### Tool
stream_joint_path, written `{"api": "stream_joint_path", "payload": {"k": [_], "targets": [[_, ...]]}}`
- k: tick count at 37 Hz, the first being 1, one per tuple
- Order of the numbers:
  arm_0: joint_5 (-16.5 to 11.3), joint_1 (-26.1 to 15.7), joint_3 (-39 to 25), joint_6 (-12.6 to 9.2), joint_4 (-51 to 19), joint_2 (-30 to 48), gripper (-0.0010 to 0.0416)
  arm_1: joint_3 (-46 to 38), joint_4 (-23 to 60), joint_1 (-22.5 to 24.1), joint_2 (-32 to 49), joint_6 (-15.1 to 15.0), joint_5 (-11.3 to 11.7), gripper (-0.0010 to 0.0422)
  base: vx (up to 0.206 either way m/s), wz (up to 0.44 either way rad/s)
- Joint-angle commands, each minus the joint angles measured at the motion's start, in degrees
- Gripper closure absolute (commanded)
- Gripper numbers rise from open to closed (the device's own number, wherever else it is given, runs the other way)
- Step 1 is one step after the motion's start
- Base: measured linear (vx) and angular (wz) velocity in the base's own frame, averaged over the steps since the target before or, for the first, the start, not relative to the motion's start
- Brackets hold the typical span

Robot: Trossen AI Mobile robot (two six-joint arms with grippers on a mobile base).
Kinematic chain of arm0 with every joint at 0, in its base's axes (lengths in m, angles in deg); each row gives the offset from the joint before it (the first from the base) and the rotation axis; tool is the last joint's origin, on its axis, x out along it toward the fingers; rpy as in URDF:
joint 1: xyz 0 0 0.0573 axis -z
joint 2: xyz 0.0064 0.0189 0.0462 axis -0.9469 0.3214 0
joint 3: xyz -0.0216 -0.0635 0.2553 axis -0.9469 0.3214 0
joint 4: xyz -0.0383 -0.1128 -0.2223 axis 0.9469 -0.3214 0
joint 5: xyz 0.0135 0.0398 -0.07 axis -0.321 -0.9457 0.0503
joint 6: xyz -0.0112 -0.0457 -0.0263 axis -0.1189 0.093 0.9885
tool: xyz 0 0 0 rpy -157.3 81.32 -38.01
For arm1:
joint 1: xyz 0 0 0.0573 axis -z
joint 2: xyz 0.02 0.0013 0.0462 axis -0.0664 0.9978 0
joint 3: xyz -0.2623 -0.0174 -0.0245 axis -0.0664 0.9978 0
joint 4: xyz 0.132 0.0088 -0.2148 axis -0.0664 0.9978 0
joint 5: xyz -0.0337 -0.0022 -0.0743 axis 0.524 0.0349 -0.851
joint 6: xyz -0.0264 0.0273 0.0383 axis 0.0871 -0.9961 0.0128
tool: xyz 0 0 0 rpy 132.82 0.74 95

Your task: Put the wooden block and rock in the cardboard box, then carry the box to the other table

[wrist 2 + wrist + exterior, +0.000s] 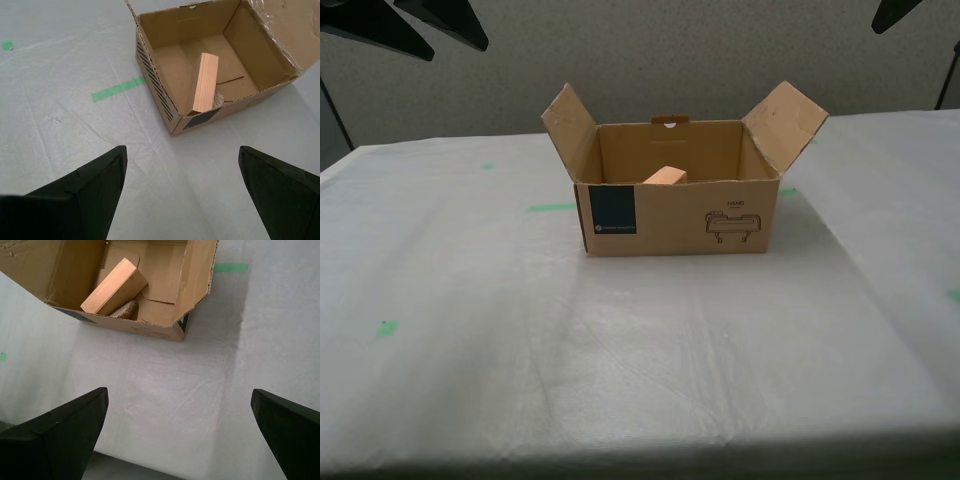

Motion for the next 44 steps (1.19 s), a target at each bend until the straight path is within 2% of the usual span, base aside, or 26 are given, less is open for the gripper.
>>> {"api": "stream_joint_path", "payload": {"k": [1,44], "targets": [[0.2,0.0,-0.1,-0.2,0.1,0.0,0.0007,0.0,0.0,0.0,0.0,0.1,-0.1,0.0110,0.000,0.000],[0.2,0.0,-0.1,-0.2,0.0,0.0,0.0007,0.0,0.0,0.0,0.0,0.1,-0.1,0.0110,0.000,0.000]]}}
